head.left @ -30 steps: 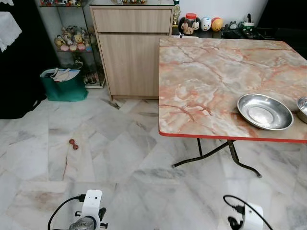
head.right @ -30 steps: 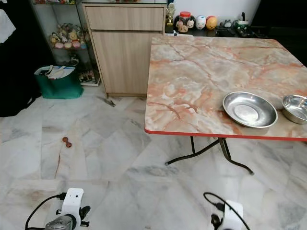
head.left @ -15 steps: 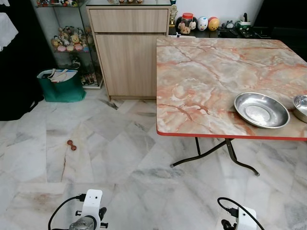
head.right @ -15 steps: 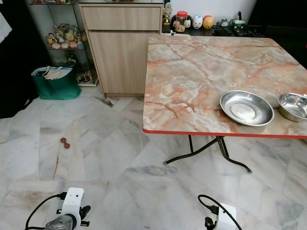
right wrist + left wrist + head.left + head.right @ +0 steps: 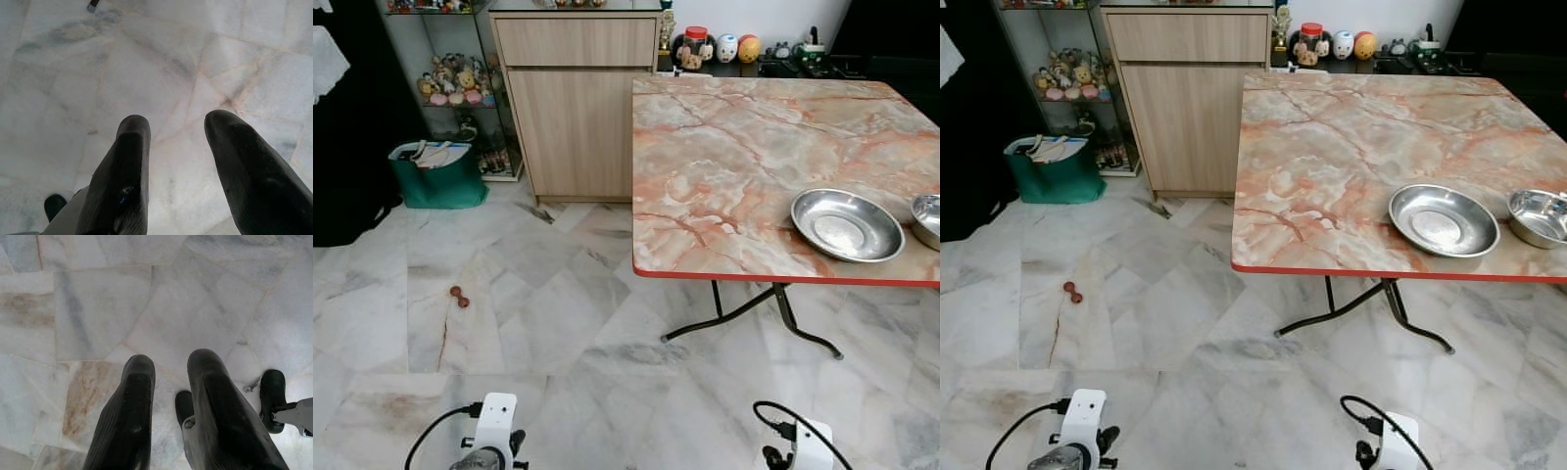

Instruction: Setting the table

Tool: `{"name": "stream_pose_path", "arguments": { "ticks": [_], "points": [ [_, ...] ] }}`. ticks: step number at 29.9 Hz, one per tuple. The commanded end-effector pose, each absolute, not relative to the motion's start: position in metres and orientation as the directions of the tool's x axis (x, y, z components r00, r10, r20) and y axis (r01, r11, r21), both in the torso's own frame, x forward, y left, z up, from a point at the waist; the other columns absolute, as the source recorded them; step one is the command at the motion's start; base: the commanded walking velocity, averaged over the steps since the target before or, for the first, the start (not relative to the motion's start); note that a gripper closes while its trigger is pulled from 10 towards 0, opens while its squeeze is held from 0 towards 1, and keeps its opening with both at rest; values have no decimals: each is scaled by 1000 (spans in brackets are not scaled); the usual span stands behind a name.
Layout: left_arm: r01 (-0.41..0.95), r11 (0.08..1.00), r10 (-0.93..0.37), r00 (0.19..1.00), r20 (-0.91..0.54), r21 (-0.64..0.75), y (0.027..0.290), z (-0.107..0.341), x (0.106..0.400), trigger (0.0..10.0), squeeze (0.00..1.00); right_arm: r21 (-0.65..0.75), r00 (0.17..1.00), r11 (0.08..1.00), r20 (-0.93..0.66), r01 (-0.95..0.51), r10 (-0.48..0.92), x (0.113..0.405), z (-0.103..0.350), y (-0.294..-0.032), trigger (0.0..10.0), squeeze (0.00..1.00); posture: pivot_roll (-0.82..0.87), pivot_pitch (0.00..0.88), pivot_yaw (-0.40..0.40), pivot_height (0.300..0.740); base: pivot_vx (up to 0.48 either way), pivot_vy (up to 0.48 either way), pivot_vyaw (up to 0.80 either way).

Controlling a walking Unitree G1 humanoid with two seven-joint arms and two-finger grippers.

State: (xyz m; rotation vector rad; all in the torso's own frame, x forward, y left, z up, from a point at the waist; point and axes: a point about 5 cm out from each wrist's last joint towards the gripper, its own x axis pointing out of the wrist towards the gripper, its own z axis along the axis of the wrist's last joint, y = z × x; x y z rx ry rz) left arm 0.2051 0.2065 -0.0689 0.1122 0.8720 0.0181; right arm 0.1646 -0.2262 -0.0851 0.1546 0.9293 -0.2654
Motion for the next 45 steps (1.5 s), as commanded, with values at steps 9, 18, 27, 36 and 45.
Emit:
{"name": "stream_pose_path", "arguments": {
  "ticks": [9,18,27,36,45],
  "points": [
    [-58,994,113,613,-782,97,220,-74,191,10000,0,17,547,979,-831,202,-99,164,-92,-192,10000,0,45,0,-48,724,0,0,0],
    [-72,993,117,614,-781,92,218,-74,192,10000,0,7,545,978,-831,210,-111,161,-92,-204,10000,0,44,0,-51,724,0,0,0],
    [-37,995,98,621,-778,96,211,-73,197,10000,0,-1,545,981,-832,192,-107,160,-92,-204,10000,0,40,0,-52,724,0,-27,0],
    [-32,994,99,613,-783,101,210,-74,195,10000,0,-1,543,983,-833,184,-102,159,-92,-204,10000,0,41,0,-53,724,0,-249,0],
    [-22,994,96,617,-781,105,210,-74,196,10000,0,-1,544,985,-833,174,-98,158,-92,-204,10000,0,41,0,-53,724,0,-252,0]
  ]
}}
